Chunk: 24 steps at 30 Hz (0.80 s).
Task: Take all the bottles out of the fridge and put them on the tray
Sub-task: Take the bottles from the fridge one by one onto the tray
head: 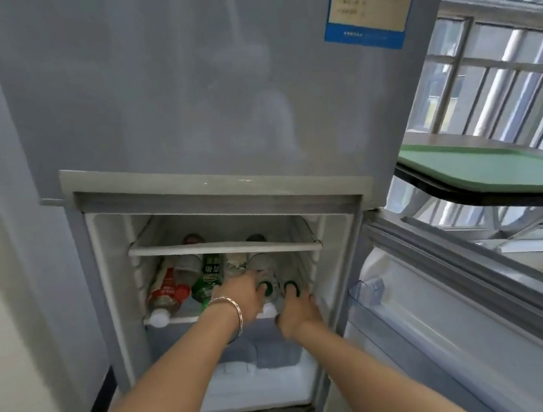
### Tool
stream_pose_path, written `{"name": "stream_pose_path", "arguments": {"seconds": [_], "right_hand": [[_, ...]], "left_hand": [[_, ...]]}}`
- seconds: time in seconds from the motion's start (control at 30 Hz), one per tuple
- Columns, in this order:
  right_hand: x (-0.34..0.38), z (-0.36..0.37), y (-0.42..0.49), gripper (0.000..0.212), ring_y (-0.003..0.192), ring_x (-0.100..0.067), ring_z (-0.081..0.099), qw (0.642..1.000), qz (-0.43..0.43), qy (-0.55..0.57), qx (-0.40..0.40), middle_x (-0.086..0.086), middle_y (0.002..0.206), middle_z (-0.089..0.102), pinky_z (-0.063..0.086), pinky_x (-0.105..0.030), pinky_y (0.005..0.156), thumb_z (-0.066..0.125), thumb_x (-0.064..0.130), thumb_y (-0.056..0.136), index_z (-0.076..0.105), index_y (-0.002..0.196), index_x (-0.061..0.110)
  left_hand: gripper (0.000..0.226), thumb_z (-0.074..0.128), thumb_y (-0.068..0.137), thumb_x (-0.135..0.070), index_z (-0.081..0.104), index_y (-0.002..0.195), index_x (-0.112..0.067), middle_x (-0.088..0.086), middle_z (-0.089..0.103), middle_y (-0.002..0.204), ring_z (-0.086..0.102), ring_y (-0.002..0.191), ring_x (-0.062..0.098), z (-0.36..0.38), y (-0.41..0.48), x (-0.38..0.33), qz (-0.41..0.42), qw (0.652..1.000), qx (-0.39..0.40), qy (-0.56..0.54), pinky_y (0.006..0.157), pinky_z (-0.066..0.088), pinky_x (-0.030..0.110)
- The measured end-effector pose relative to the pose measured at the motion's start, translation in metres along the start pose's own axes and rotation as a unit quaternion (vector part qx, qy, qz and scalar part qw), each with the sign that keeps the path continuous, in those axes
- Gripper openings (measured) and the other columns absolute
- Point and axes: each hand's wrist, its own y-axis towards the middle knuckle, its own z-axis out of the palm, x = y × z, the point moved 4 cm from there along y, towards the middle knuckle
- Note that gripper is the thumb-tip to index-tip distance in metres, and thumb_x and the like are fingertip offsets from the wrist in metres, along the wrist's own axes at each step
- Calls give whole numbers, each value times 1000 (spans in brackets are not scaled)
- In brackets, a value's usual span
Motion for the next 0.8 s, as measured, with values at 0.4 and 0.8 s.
{"name": "stream_pose_path", "arguments": {"seconds": [0.4,0.8], "right_hand": [[6,29,74,82,140,-38,25,995,37,-76,58,-20,155,16,33,-51,111,60,27,86,11,152,26],[8,26,62,35,99,-36,59,971,-38,-192,-135,-24,117,54,53,-38,73,52,5,90,56,124,11]], "left_hand": [[37,41,96,-32,52,127,-15,12,62,120,62,102,28,2,9,19,-1,1000,12,-8,88,52,39],[34,40,97,-25,55,123,-9,15,62,119,62,102,29,16,13,24,-7,999,16,-30,87,53,38]]}}
